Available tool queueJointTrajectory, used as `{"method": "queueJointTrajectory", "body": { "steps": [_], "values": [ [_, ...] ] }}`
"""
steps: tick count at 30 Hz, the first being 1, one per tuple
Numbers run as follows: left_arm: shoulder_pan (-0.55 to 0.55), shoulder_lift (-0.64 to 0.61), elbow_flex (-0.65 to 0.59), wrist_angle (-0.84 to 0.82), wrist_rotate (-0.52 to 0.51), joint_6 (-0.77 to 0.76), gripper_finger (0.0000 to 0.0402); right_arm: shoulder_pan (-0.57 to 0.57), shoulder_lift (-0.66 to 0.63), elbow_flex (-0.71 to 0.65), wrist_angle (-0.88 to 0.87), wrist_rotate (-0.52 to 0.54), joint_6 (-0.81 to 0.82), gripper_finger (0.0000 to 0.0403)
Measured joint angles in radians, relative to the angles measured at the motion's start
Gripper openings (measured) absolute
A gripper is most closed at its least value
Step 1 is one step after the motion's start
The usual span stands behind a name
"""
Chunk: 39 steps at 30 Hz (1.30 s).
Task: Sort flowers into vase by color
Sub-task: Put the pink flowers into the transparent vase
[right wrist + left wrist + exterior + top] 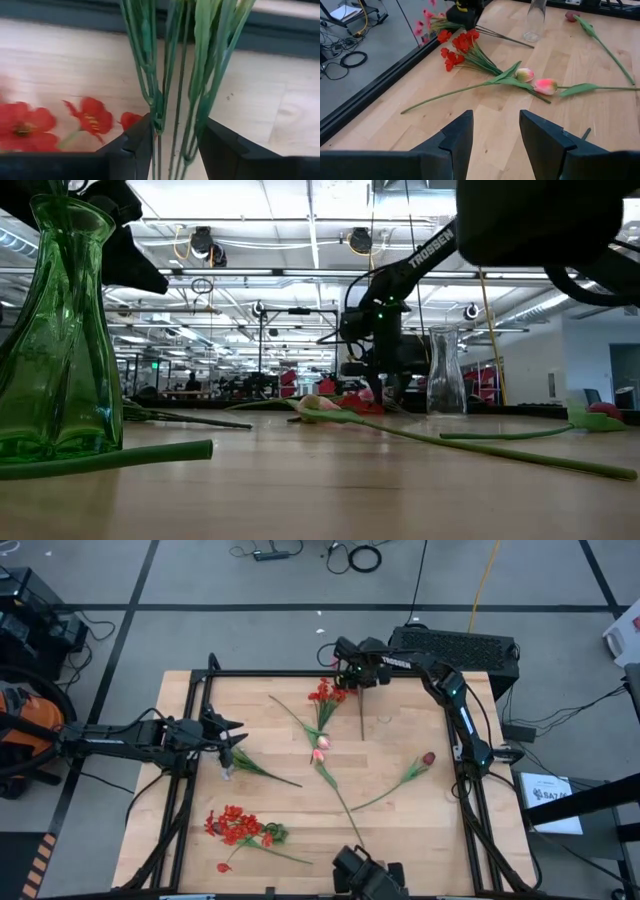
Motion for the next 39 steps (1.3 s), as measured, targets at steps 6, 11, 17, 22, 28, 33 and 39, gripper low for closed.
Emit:
{"method": "queueJointTrajectory", "body": {
  "steps": [6, 11, 17, 22, 28, 33, 39],
  "values": [
    [0.0, 0.0, 0.0, 0.0, 0.0, 0.0, 0.0168, 0.011, 0.001, -0.008, 0.036, 0.002, -0.01, 0.0121],
    [0.0, 0.0, 0.0, 0.0, 0.0, 0.0, 0.0168, 0.018, 0.001, -0.008, 0.034, 0.002, -0.042, 0.0048],
    [0.0, 0.0, 0.0, 0.0, 0.029, 0.0, 0.0168, 0.037, -0.057, -0.008, -0.007, 0.042, -0.101, 0.0012],
    [0.0, 0.0, 0.0, 0.0, 0.029, 0.001, 0.0168, 0.061, -0.168, -0.008, -0.001, 0.09, -0.122, 0.0004],
    [0.0, 0.0, 0.0, 0.0, 0.03, 0.0, 0.0168, 0.114, -0.341, -0.008, 0.017, 0.135, -0.115, 0.0006],
    [0.0, 0.0, 0.0, 0.0, 0.062, 0.001, 0.0168, 0.184, -0.515, -0.008, 0.159, 0.136, -0.169, 0.0006],
    [0.0, 0.0, 0.0, 0.0, 0.088, 0.0, 0.0168, 0.247, -0.69, -0.006, 0.139, 0.138, -0.357, 0.0006]
  ]
}}
